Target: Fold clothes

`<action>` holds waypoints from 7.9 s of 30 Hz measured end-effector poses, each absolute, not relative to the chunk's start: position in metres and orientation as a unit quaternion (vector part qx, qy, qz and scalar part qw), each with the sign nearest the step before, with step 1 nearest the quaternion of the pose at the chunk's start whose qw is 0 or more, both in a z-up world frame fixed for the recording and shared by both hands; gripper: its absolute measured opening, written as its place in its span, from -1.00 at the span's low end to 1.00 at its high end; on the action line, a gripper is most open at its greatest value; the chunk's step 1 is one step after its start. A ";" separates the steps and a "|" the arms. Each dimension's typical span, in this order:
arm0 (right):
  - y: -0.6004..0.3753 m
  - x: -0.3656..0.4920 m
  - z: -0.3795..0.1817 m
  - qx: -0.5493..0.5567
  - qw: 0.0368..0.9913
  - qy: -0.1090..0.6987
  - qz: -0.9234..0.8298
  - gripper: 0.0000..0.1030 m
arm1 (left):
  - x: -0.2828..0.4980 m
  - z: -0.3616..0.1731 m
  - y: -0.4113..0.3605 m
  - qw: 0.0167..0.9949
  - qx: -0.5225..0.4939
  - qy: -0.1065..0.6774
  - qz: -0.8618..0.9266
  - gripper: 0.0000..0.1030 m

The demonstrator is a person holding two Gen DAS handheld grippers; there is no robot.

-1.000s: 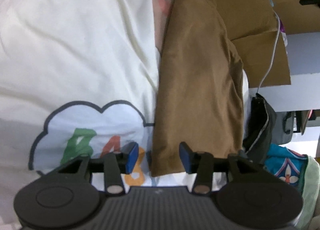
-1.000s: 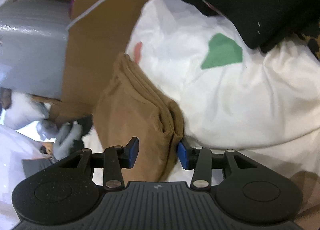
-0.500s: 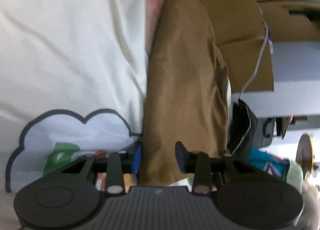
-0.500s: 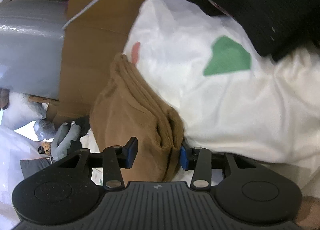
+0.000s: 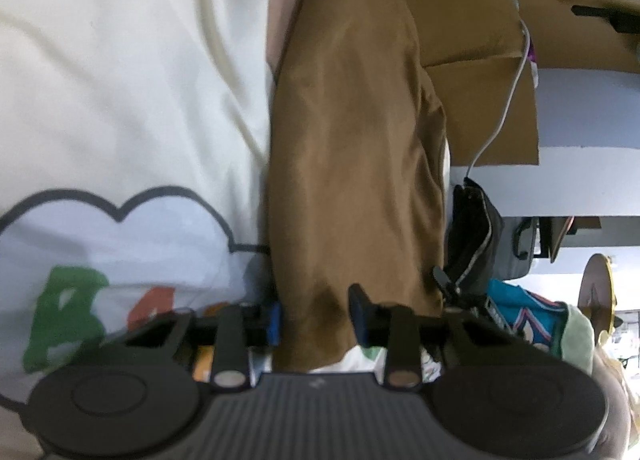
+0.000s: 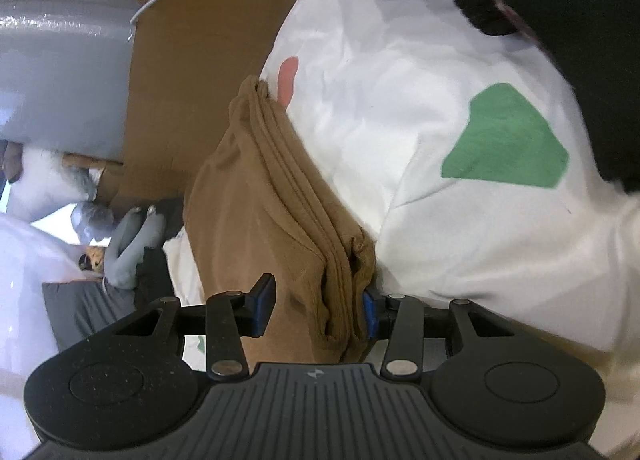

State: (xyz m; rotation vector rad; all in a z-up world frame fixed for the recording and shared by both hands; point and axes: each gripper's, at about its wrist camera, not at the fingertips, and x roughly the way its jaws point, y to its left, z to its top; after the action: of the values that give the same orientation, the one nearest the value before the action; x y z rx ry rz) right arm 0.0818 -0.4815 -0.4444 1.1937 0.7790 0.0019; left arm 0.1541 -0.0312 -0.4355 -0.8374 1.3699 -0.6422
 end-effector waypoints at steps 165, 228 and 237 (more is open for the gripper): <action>-0.500 0.173 -0.430 0.465 0.753 0.464 0.020 -0.12 | 0.293 -0.376 -0.064 0.749 -0.189 0.588 -0.240 0.01; -0.499 0.183 -0.444 0.453 0.769 0.446 0.059 -0.15 | 0.316 -0.406 -0.091 0.700 -0.237 0.555 -0.382 0.05; -0.490 0.198 -0.440 0.431 0.777 0.454 0.066 -0.66 | 0.321 -0.413 -0.099 0.705 -0.234 0.563 -0.363 -0.73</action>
State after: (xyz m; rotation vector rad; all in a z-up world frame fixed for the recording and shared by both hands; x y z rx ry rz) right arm 0.1980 -0.4896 -0.4403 0.9320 0.9827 0.1421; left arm 0.3213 -0.0986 -0.4128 -0.5196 1.2508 -0.8069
